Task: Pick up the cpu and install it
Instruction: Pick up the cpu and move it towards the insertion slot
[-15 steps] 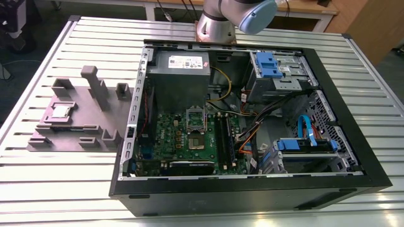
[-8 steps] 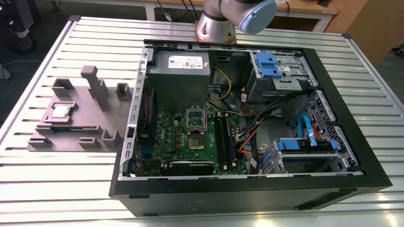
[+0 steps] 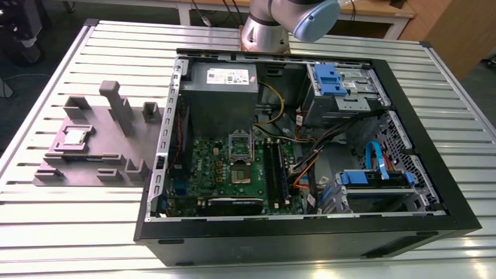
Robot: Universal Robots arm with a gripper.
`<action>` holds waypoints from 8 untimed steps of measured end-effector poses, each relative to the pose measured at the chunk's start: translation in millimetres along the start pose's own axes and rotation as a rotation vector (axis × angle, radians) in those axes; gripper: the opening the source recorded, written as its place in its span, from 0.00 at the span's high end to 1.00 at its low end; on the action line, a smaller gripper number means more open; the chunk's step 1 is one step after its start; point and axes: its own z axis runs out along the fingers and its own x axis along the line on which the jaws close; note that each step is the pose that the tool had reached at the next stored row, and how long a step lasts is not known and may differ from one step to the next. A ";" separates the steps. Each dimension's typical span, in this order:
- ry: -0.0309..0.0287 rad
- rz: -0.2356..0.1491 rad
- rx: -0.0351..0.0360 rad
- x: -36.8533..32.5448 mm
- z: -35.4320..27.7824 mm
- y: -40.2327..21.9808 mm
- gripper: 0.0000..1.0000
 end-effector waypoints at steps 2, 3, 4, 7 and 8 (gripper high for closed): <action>0.0006 -0.010 0.0002 0.0 0.8 -0.4 0.41; 0.0008 -0.011 0.0010 0.0 1.2 -0.5 0.41; 0.0009 -0.011 0.0012 -0.1 1.6 -0.5 0.41; 0.0006 -0.011 0.0012 -0.1 5.0 -0.8 0.41; 0.0007 -0.011 0.0012 -0.1 6.6 -1.0 0.41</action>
